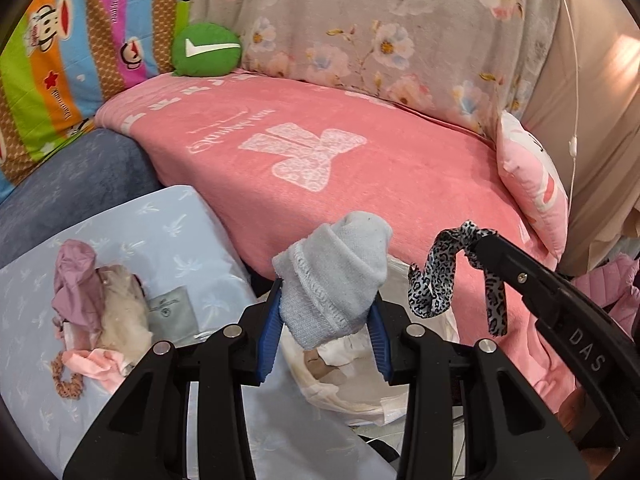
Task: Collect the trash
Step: 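Carry both items over the wastebasket and open both tools to drop them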
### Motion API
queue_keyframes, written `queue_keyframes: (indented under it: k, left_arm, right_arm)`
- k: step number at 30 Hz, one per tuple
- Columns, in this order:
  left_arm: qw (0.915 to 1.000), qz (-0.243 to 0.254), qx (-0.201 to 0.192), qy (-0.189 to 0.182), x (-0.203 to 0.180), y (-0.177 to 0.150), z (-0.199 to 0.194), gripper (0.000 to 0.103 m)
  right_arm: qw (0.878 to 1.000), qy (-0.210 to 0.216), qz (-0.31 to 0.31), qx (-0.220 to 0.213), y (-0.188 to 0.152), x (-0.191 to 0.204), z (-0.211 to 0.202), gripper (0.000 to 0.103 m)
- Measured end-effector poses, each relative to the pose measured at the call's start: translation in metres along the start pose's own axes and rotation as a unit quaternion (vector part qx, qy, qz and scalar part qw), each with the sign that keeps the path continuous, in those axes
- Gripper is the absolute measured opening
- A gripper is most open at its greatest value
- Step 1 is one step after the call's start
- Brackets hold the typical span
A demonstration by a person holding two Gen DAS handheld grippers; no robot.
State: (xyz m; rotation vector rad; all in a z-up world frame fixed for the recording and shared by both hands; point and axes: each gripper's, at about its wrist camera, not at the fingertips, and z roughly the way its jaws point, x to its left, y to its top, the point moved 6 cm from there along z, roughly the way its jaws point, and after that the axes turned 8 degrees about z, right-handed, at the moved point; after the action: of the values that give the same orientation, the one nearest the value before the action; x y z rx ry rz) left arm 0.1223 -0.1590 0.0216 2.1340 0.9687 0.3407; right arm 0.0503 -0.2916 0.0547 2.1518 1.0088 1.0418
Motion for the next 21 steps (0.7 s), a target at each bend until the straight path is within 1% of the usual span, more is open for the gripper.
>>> queue_keyframes:
  k: [7,14,16,17,19,20,21]
  left_arm:
    - [0.9996,0.020,0.015,-0.011,-0.021,-0.001,0.017,0.037]
    - [0.9992,0.027,0.023,-0.021,-0.031,-0.002,0.025,0.039]
    - [0.9991,0.026,0.026,-0.023,-0.033,-0.002,0.027,0.042]
    - [0.9990,0.025,0.029,-0.023,-0.033,-0.002,0.029,0.043]
    - [0.9991,0.020,0.031,-0.020,-0.032,-0.002,0.031,0.046]
    - [0.9991,0.018,0.033,-0.019,-0.031,-0.003,0.031,0.049]
    - [0.9992,0.016,0.034,-0.016,-0.031,-0.004,0.032,0.052]
  right_arm:
    - [1.000,-0.013,0.014,0.008,-0.005,-0.023,0.005,0.002]
    - [0.999,-0.020,0.021,0.013,-0.009,-0.033,0.009,0.002]
    - [0.999,-0.021,0.022,0.015,-0.010,-0.034,0.010,0.004]
    - [0.999,-0.021,0.022,0.016,-0.010,-0.034,0.010,0.008]
    - [0.999,-0.023,0.020,0.016,-0.011,-0.033,0.010,0.008]
    - [0.999,-0.022,0.018,0.018,-0.011,-0.032,0.011,0.010]
    - [0.999,-0.023,0.018,0.018,-0.012,-0.032,0.011,0.015]
